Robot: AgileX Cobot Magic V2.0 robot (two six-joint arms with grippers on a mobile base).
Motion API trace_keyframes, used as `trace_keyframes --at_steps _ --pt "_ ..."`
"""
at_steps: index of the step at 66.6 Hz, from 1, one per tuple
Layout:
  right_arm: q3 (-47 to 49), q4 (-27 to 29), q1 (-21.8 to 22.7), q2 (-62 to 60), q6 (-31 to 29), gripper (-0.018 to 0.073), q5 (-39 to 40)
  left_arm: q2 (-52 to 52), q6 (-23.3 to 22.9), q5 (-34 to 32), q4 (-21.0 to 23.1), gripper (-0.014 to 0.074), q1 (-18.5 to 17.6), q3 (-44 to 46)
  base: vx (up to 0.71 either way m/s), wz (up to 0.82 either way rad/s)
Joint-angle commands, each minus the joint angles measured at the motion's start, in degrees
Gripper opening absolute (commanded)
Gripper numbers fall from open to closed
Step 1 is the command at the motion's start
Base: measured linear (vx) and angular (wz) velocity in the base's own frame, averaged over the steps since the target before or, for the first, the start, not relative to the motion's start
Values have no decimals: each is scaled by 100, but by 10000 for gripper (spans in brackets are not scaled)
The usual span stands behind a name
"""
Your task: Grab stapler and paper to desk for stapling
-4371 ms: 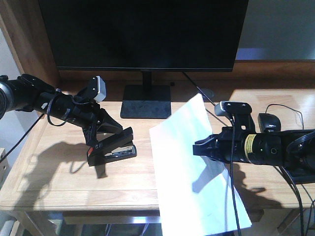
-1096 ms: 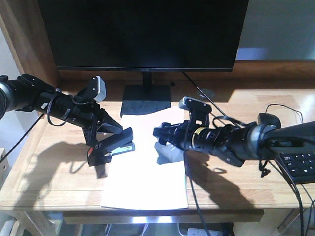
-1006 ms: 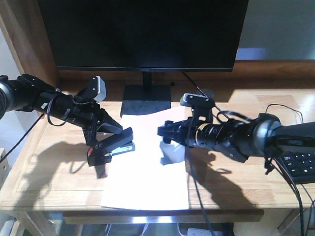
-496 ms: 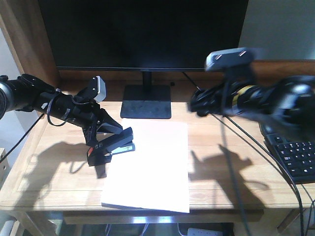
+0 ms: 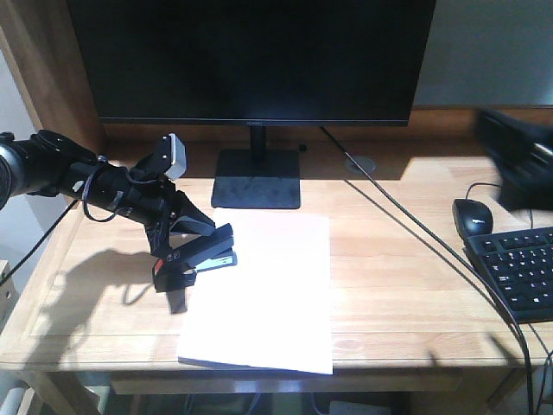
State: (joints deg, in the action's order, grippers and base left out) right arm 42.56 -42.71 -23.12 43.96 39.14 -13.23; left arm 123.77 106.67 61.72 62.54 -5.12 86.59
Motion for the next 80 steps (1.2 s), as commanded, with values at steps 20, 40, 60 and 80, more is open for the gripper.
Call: trace_keyframes --at_steps 20,40,60,80 --pt "-1560 -266 23 -2844 -30 563 181 -322 -16 193 326 -7 -12 154 0 0" --pt "-2658 91 23 -4036 -30 563 202 -322 -16 193 326 -7 -12 154 0 0" --pt "-2859 84 23 -4119 -30 563 159 -322 -16 193 326 -7 -12 154 0 0" --pt "-2859 84 23 -4119 -30 563 165 -322 -16 193 326 -7 -12 154 0 0"
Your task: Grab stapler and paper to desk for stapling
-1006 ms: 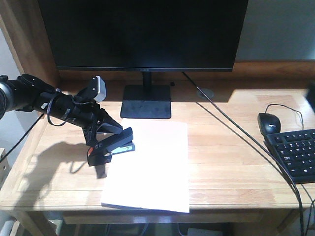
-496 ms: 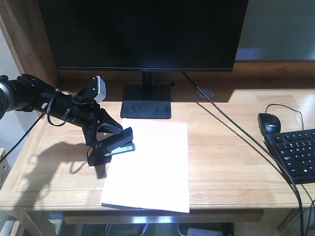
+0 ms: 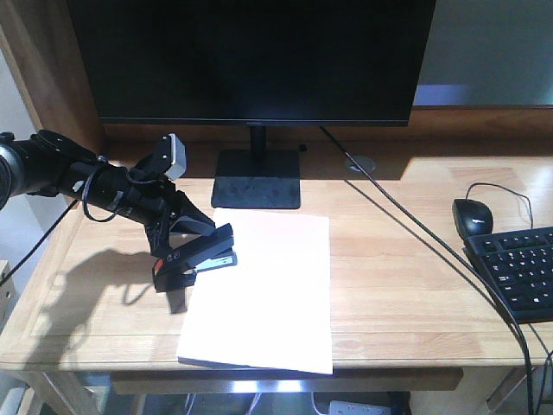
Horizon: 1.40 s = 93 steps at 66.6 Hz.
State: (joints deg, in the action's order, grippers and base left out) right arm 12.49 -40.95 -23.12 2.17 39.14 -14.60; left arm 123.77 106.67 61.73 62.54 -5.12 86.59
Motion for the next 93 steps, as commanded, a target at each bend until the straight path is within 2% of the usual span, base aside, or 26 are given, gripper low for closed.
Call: trace_keyframes --at_steps 1,58,68,80,93 --pt "147 -92 23 60 -30 563 301 -322 -16 191 326 -7 -12 154 0 0" --pt "147 -92 23 60 -30 563 313 -322 -16 147 340 -7 -12 154 0 0" --pt "147 -92 23 60 -30 563 313 -322 19 382 328 -7 -12 154 0 0" --pt "147 -92 23 60 -30 563 313 -261 18 32 395 -7 -12 154 0 0" --pt "147 -92 23 60 -30 563 313 -25 -67 25 391 -7 -32 154 0 0"
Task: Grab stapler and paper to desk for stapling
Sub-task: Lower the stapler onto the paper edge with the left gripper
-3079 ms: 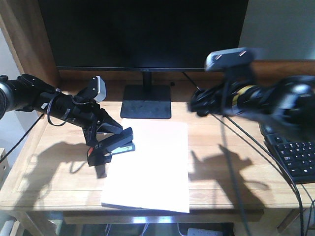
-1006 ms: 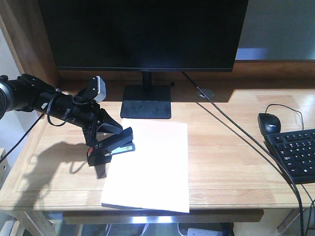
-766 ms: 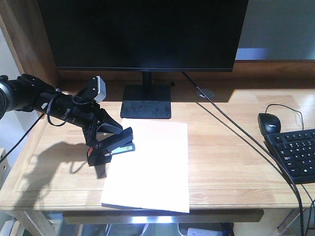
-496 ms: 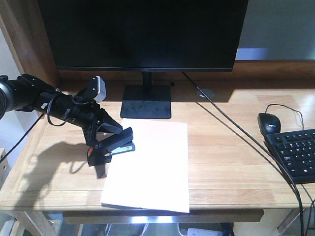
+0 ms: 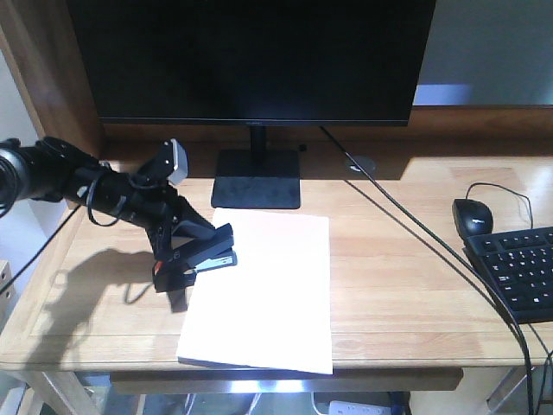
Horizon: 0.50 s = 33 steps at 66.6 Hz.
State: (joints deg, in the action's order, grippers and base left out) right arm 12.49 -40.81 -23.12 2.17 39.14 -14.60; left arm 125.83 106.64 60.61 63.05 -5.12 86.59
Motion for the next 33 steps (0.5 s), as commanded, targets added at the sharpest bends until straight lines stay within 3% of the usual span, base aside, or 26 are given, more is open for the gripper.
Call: trace_keyframes --at_steps 1,33 --pt "147 -106 23 60 -30 563 313 -225 -65 131 334 -7 -37 154 0 0" --pt "147 -106 23 60 -30 563 304 59 -206 -389 240 -7 -370 154 0 0"
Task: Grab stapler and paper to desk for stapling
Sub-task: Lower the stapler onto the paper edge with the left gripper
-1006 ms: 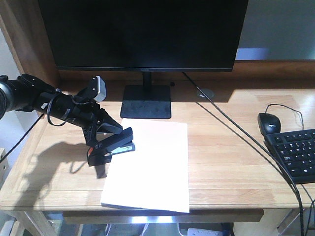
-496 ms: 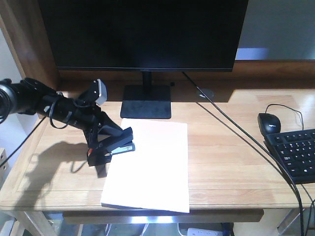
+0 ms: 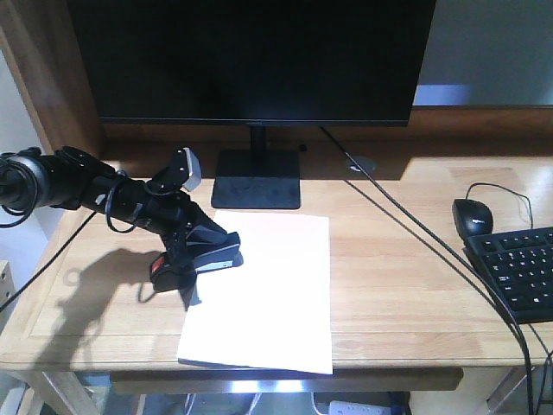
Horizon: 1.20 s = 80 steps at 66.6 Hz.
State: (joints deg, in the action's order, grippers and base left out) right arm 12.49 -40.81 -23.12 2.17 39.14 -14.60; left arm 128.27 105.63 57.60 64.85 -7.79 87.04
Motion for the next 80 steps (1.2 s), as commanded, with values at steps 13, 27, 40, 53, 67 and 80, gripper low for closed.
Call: trace_keyframes --at_steps 13,27,40,53,67,80 --pt "147 -106 23 60 -30 563 304 -113 -217 -210 -97 -7 -184 108 0 0" --pt "147 -106 23 60 -30 563 304 -82 -240 -176 -97 -7 -198 108 0 0" --pt "147 -106 23 60 -30 563 310 -82 -365 -189 -96 -7 -198 108 0 0" --pt "147 -106 23 60 -30 563 310 -82 -470 -171 -96 -7 -198 108 0 0" --pt "147 -106 23 60 -30 563 315 -82 -506 -170 -96 -7 -198 108 0 0" --pt "147 -106 23 60 -30 563 315 -82 -506 -170 -96 -7 -198 108 0 0"
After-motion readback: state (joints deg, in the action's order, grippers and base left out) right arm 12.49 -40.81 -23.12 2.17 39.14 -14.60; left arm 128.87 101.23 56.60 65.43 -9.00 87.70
